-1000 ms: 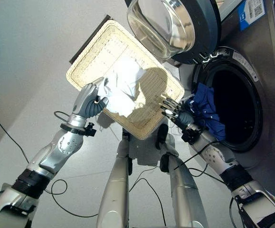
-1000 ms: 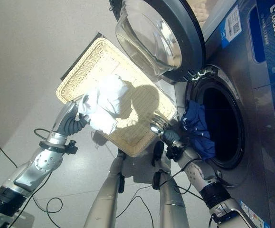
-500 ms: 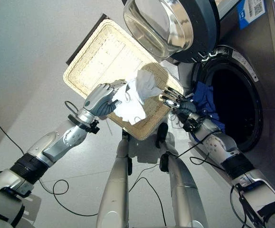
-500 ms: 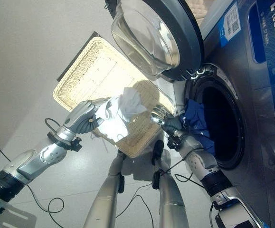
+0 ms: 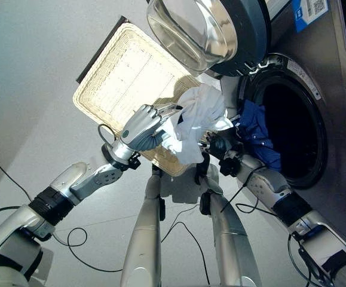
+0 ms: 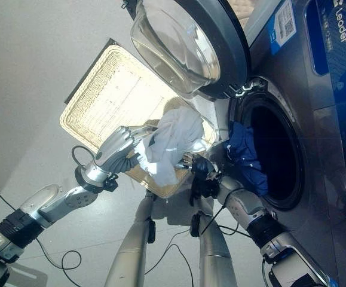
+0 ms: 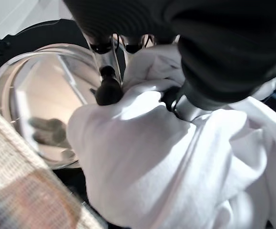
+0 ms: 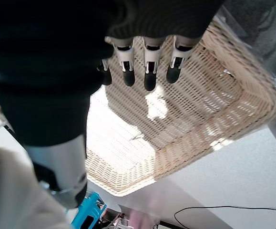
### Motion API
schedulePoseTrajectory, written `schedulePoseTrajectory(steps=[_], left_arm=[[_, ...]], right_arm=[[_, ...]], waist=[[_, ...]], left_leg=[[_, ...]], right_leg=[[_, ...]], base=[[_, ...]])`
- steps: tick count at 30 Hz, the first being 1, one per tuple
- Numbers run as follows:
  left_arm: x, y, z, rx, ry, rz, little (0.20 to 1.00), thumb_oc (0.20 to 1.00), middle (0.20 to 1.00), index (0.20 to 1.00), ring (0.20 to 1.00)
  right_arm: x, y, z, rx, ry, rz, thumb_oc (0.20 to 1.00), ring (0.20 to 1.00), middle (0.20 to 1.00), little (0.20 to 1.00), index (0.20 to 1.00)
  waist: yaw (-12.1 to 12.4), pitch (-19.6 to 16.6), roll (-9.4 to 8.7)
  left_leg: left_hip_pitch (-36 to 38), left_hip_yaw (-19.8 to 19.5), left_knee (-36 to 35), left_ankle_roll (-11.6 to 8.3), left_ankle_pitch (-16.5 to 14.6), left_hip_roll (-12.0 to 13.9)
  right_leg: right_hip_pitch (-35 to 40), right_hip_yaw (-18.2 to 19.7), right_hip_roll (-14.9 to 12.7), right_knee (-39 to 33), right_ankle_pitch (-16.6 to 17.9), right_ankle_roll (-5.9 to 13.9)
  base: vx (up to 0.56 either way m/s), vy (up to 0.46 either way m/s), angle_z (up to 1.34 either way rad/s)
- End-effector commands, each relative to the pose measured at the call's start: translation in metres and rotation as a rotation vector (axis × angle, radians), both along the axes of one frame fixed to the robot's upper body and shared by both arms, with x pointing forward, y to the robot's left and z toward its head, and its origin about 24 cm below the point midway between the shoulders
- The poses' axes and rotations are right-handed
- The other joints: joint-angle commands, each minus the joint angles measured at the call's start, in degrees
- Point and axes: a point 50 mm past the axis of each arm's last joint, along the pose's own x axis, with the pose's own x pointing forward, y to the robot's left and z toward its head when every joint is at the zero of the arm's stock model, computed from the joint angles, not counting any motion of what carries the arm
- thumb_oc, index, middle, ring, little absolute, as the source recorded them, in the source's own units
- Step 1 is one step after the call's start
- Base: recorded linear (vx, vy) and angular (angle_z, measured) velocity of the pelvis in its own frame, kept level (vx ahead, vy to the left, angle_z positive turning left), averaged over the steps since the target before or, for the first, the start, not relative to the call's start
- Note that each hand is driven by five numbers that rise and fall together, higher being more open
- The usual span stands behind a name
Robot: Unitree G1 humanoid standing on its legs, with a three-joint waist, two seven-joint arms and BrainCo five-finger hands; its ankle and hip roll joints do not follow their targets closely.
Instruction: Put the clothes into the washing machine.
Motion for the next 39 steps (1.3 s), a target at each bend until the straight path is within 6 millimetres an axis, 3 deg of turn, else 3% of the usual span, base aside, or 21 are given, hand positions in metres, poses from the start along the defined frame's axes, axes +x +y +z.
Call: schedulePoseTrajectory(steps=[1, 6, 13, 18, 28, 39], left_arm=[[-0.025, -0.021, 0.025, -0.156, -0.169, -0.213, 0.200, 0.200, 0.200, 0.200, 0.200], [-0.026, -0.024, 0.027, -0.135, -0.155, -0.221, 0.200, 0.200, 0.200, 0.200, 0.200], [-0.014, -0.022, 0.026, -0.081, -0.030, -0.134, 0.200, 0.200, 0.200, 0.200, 0.200], [-0.007, -0.016, 0.022, -0.073, 0.015, -0.077, 0.200, 0.200, 0.200, 0.200, 0.200], [0.001, -0.008, 0.009, -0.057, 0.098, -0.018, 0.200, 0.200, 0.200, 0.200, 0.200], [0.008, 0.006, 0.008, -0.326, 0.244, -0.039, 0.200, 0.200, 0.200, 0.200, 0.200]], right_arm=[[-0.004, 0.013, 0.006, 0.034, -0.029, 0.036, 1.000, 1.000, 1.000, 1.000, 1.000], [-0.003, 0.012, 0.006, 0.082, -0.023, 0.023, 1.000, 1.000, 1.000, 1.000, 1.000], [-0.010, 0.023, 0.029, 0.279, -0.082, 0.143, 1.000, 1.000, 1.000, 1.000, 1.000], [-0.019, 0.030, 0.034, 0.379, -0.067, 0.208, 1.000, 1.000, 1.000, 1.000, 1.000], [-0.030, 0.035, 0.028, 0.500, 0.028, 0.308, 1.000, 1.000, 1.000, 1.000, 1.000], [-0.030, 0.034, 0.023, 0.449, 0.033, 0.316, 1.000, 1.000, 1.000, 1.000, 1.000]], waist=[[-2.2, -0.8, 1.03], [-2.1, -0.8, 0.92], [-2.3, -0.8, 0.25], [-2.6, -0.8, -0.11], [-2.9, -0.8, -0.20], [-2.6, -0.8, -0.89]], left_leg=[[0.6, 2.8, 0.7, 2.04, -2.6, -4.7], [0.5, 2.5, 0.8, 2.07, -2.6, -4.9], [-0.4, 2.2, 1.0, 2.12, -2.3, -4.9], [-0.5, 2.4, 1.1, 2.14, -2.2, -4.8], [0.0, 2.5, 0.8, 2.14, -2.2, -4.7], [-0.3, 2.3, 0.5, 1.93, -1.9, -4.6]], right_leg=[[4.8, -0.6, -0.2, -11.9, 9.8, 7.19], [4.7, -0.7, -0.2, -11.8, 9.8, 7.16], [4.1, -0.9, -0.2, -11.9, 10.4, 7.50], [3.8, -1.1, -0.1, -11.7, 10.4, 7.68], [4.3, -1.0, -0.2, -11.9, 10.6, 7.89], [4.0, -1.5, -0.2, -12.3, 11.1, 7.90]], base=[[0.00, 0.000, 0.00], [0.00, 0.000, 0.00], [0.00, 0.000, 0.00], [0.00, 0.000, 0.00], [0.00, -0.001, 0.00], [0.00, -0.010, 0.00]])
